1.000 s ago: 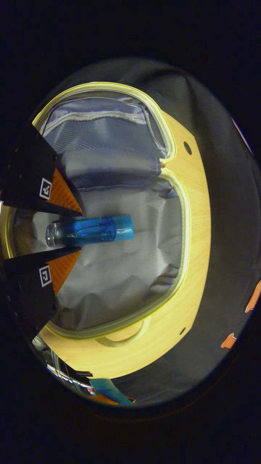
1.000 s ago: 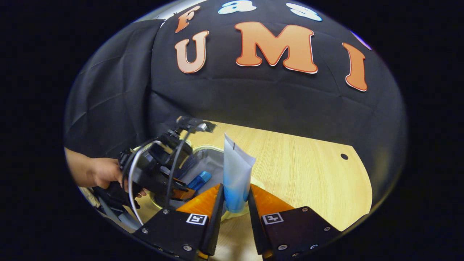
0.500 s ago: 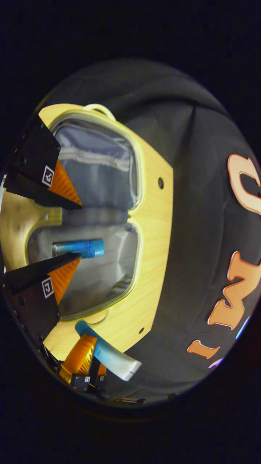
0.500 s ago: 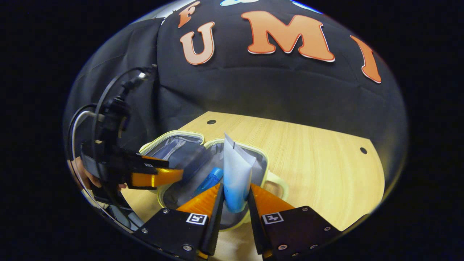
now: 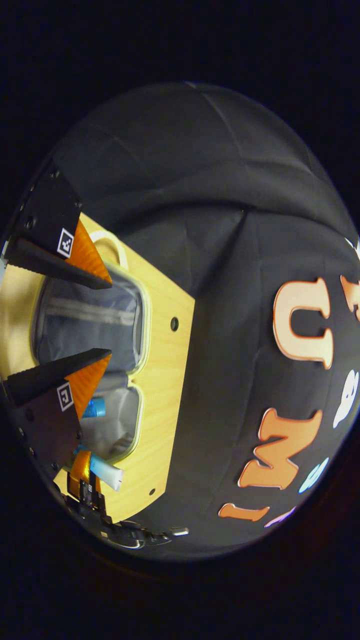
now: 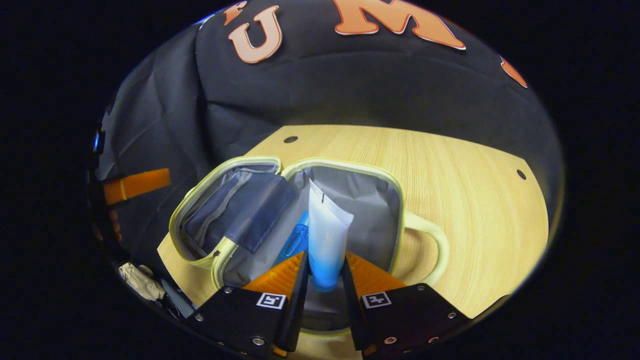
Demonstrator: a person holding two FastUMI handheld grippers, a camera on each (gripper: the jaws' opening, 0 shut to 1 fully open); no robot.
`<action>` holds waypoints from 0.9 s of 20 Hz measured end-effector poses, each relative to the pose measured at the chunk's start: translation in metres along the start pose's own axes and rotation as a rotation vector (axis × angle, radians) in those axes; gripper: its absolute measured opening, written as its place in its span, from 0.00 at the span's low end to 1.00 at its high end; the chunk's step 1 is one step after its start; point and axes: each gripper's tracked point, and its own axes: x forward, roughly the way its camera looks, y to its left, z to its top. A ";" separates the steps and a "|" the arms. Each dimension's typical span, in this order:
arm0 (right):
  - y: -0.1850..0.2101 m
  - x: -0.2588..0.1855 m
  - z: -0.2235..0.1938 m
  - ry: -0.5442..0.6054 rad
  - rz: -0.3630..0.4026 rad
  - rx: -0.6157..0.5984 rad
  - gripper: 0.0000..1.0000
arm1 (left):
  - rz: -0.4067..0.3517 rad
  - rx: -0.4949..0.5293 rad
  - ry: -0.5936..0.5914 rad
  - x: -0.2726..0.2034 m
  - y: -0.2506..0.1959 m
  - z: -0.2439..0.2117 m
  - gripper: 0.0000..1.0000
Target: First open the suitcase, pack the skin care products into it, and then close the suitcase.
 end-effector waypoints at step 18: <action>-0.011 0.037 -0.025 0.159 -0.117 0.200 0.41 | 0.138 -0.359 0.121 0.041 0.153 -0.040 0.78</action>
